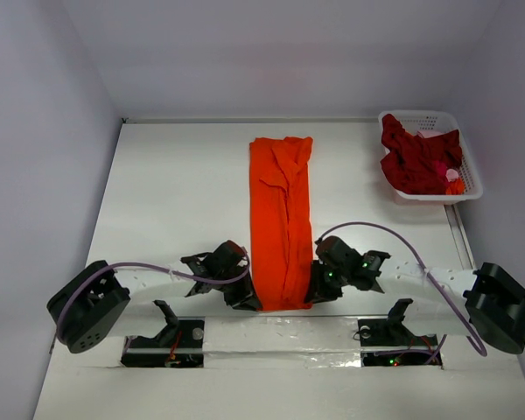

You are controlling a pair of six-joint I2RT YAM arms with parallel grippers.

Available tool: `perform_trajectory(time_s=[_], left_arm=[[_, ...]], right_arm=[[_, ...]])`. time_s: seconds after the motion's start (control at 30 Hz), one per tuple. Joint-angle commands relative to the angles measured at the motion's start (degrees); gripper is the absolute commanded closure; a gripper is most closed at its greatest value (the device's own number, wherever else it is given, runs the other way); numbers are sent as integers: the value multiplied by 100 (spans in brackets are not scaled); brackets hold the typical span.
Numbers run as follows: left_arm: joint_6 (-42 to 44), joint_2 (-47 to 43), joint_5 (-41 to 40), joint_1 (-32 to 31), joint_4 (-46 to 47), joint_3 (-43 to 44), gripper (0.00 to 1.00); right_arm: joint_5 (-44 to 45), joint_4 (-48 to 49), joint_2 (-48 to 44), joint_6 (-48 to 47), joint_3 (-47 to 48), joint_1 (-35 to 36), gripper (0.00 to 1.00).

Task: Fold and stack the t-shirts
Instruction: Fold the tshirt

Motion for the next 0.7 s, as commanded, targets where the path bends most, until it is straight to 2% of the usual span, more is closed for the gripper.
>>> perform_trajectory(time_s=[0.0,0.1,0.17,0.2,0.4,0.67], left_arm=[[229,255,-522,-11,-495,-102,86],[246,326,-496,-11,-495,-102,100],[246,326,-504,-11,-504,-94,100],[246,309,-505,-11,-512,-85,100],[237,72,-540,-11,-775,55,100],[246,-289,-794,-11,-1540,836,100]], right_arm=[[-4,155,54,0,53,56,75],[-39,216,133,0,44,108,84],[-39,225,168,0,53,108,90],[-39,225,186,0,53,108,100],[57,76,142,-17,149,108,100],[382,-433,-174,0,509,108,100]])
